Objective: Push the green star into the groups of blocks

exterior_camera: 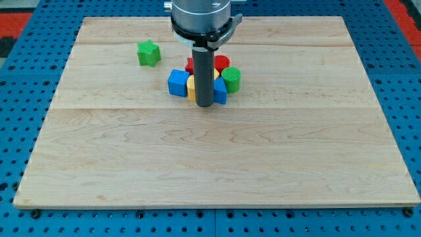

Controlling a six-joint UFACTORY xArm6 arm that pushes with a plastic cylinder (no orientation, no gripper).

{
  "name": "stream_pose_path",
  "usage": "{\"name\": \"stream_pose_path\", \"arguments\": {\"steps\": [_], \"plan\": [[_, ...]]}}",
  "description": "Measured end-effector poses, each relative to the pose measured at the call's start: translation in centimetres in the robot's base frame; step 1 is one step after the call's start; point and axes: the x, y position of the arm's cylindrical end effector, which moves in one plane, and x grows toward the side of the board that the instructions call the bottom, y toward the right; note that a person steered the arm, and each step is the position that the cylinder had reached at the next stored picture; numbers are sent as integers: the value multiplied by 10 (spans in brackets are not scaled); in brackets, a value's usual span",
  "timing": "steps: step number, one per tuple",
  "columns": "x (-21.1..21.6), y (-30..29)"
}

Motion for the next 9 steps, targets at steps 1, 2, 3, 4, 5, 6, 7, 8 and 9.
{"name": "stream_pose_path", "arguments": {"steps": [1,2,3,4,5,6,7,8,9], "plan": [[26,0],[20,-48],[-29,-133],[-77,-157],[-122,-157],[-137,-135],[-131,-112],[-114,-110],[-107,-110]]}}
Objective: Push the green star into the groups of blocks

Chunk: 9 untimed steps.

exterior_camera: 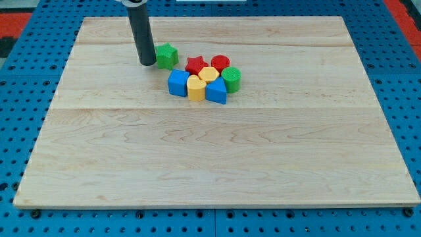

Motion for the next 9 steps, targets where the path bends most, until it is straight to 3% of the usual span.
{"name": "stream_pose_path", "arguments": {"steps": [2,4,7,8,9], "plan": [[-50,9],[15,34],[35,-8],[77,-15],[92,-6]]}}
